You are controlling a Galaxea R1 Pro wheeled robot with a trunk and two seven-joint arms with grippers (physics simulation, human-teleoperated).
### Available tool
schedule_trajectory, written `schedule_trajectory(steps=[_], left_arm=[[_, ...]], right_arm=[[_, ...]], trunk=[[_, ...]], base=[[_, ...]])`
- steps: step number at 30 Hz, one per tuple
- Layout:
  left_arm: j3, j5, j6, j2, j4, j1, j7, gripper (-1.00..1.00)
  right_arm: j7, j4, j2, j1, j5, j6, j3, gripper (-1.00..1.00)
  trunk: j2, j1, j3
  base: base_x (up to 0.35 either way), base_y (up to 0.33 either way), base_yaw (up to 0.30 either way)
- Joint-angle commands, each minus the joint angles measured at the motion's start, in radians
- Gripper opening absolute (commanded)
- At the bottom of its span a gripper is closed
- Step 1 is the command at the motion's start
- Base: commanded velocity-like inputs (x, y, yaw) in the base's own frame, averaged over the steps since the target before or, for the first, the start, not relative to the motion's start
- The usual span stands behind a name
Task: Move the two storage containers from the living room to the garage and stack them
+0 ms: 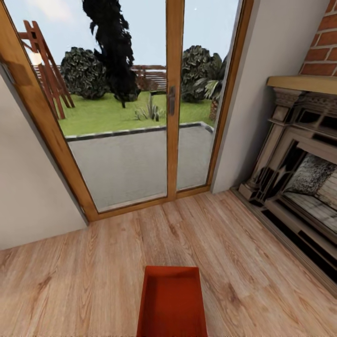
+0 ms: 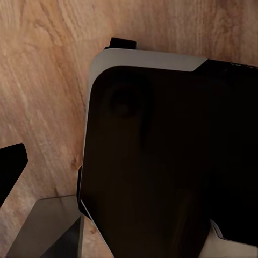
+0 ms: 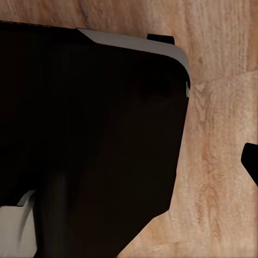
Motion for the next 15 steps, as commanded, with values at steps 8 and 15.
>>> schedule_trajectory(steps=[8, 15], left_arm=[[0.004, 0.006, -0.003, 0.000, 0.001, -0.001, -0.001, 1.00], [0.004, 0.006, -0.003, 0.000, 0.001, -0.001, -0.001, 1.00]], right_arm=[[0.000, 0.002, 0.001, 0.000, -0.007, -0.003, 0.008, 1.00], [0.000, 0.002, 0.001, 0.000, -0.006, -0.003, 0.008, 1.00]], trunk=[[-0.001, 0.000, -0.014], [-0.001, 0.000, -0.025]], base=[[0.000, 0.000, 0.000], [0.000, 0.000, 0.000]])
